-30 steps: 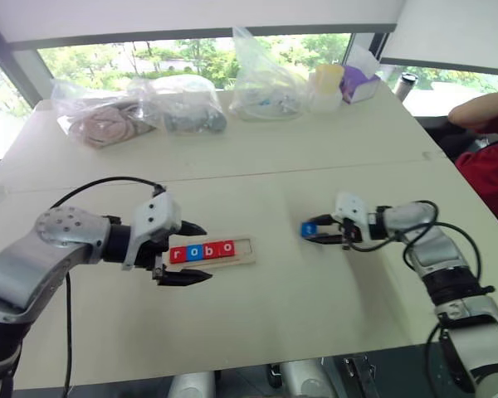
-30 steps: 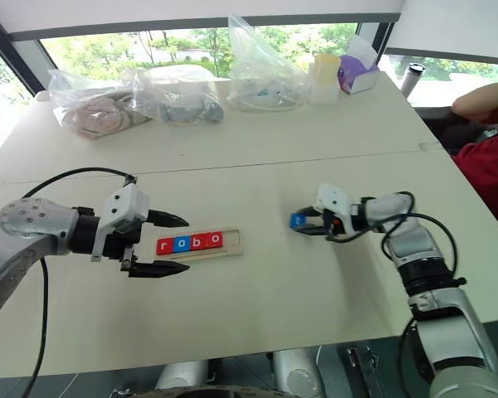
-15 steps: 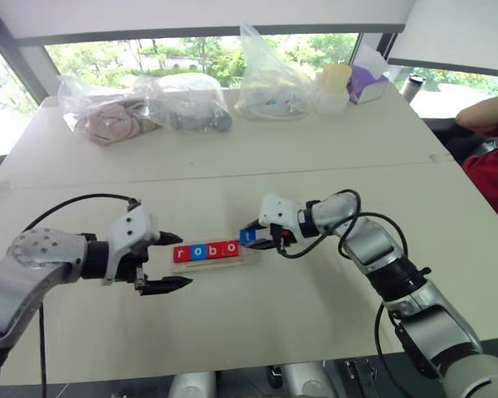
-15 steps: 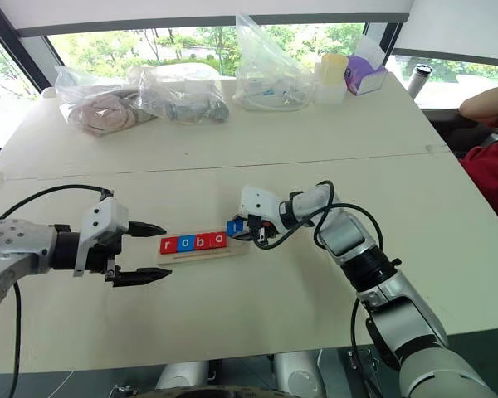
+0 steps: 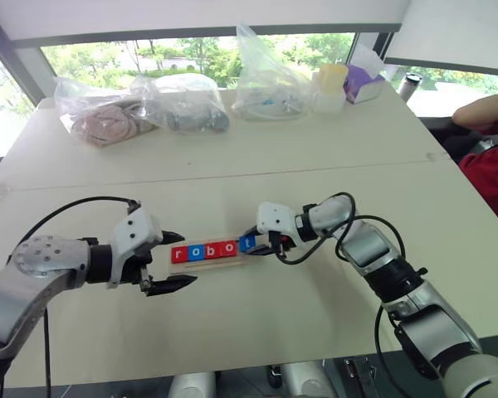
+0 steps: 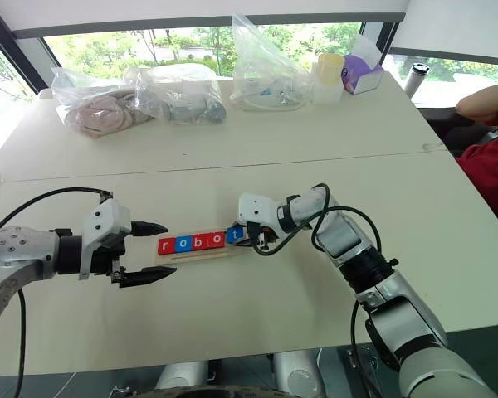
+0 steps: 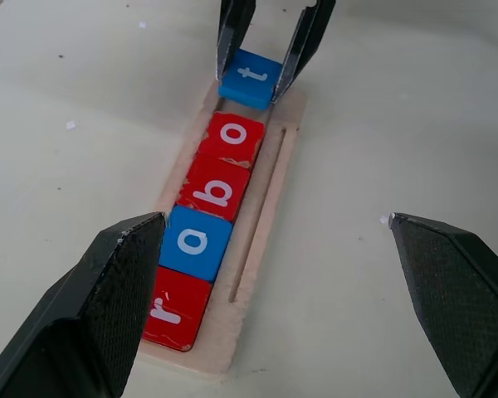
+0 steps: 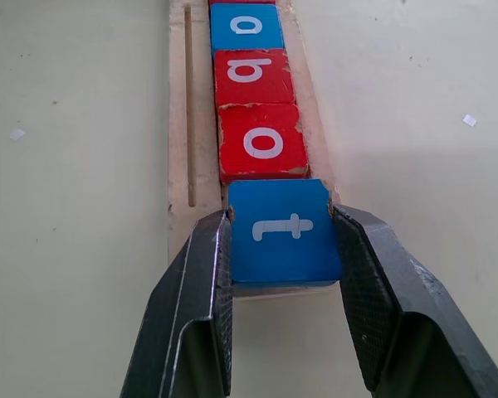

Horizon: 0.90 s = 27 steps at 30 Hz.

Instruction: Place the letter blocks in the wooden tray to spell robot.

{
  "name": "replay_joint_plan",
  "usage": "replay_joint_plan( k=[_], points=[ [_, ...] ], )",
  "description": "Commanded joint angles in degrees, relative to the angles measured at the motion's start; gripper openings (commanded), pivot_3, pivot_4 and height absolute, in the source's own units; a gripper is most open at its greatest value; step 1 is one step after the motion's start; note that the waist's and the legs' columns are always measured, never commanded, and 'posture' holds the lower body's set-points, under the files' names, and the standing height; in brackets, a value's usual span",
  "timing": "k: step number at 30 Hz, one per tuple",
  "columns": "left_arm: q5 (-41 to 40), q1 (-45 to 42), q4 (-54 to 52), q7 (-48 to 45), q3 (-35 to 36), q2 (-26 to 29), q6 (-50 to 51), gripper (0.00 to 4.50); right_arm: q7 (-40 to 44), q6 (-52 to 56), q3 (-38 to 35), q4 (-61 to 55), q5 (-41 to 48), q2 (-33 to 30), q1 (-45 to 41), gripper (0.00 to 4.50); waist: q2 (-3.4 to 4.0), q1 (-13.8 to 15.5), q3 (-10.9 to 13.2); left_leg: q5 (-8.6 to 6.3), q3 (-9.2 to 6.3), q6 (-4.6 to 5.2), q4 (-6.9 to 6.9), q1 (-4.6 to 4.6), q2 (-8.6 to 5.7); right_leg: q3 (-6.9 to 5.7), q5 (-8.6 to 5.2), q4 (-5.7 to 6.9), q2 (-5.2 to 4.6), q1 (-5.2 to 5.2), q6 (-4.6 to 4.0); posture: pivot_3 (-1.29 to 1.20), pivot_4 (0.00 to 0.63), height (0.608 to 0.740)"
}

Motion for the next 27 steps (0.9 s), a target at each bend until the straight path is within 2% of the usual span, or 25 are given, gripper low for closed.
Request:
replay_joint_plan(
  k=[1,15,16,20,21,27],
  points=[
    [0.3,-0.6,-0.7,0.6,-0.2,-0.3,-0.5,4.5,-0.4,-0.8,-0.7,-0.3,0.4,0.7,-0.1,1.16,0.0,0.0,0.0,0.0,0.0,0.0,0.0,0.0,0.0,0.0,0.0,0.0,0.0,0.0,0.0,0.0,0.15,0.74],
    [-0.4,-2.7,0.5,1.7,-1.0,-1.8,0.4,4.5,-1.5,-1.5,-0.4,0.5,0.3,2.4,1.2,1.16,0.0,0.0,0.0,0.0,0.0,0.0,0.0,0.01,0.0,0.0,0.01,0.01,0.02,0.0,0.01,0.0,0.15,0.74],
    [-0.2,-2.8,1.0,1.7,-1.2,-1.9,0.1,4.5,-1.6,-1.6,-0.5,0.5,0.3,2.6,1.3,2.23,0.0,0.0,0.0,0.0,0.0,0.0,0.0,0.01,0.0,0.0,0.01,0.01,0.02,0.0,0.01,0.0,0.15,0.74],
    [0.4,-3.0,2.0,1.7,-1.9,-2.3,-0.5,4.5,-3.1,-2.2,-1.0,0.9,0.2,3.2,1.3,4.3,0.0,0.0,0.0,0.0,0.0,0.0,0.0,0.0,0.0,0.0,0.02,0.01,0.0,0.0,0.01,0.0,0.15,0.74],
    [0.4,-3.0,2.1,1.8,-1.9,-2.4,-0.5,4.5,-3.4,-2.3,-1.1,1.0,0.1,3.2,1.2,4.46,0.0,0.0,0.0,0.0,0.0,0.0,0.0,0.0,-0.01,0.0,0.02,0.01,0.0,0.0,0.01,0.0,0.15,0.74],
    [0.7,-3.2,2.9,1.7,-1.9,-2.5,-0.8,4.5,-4.3,-4.3,-2.9,1.0,0.5,1.8,0.5,4.46,0.0,0.0,0.0,0.0,0.0,0.0,0.0,0.0,0.0,0.0,0.01,0.01,0.0,0.0,0.01,0.0,0.15,0.74]
  ],
)
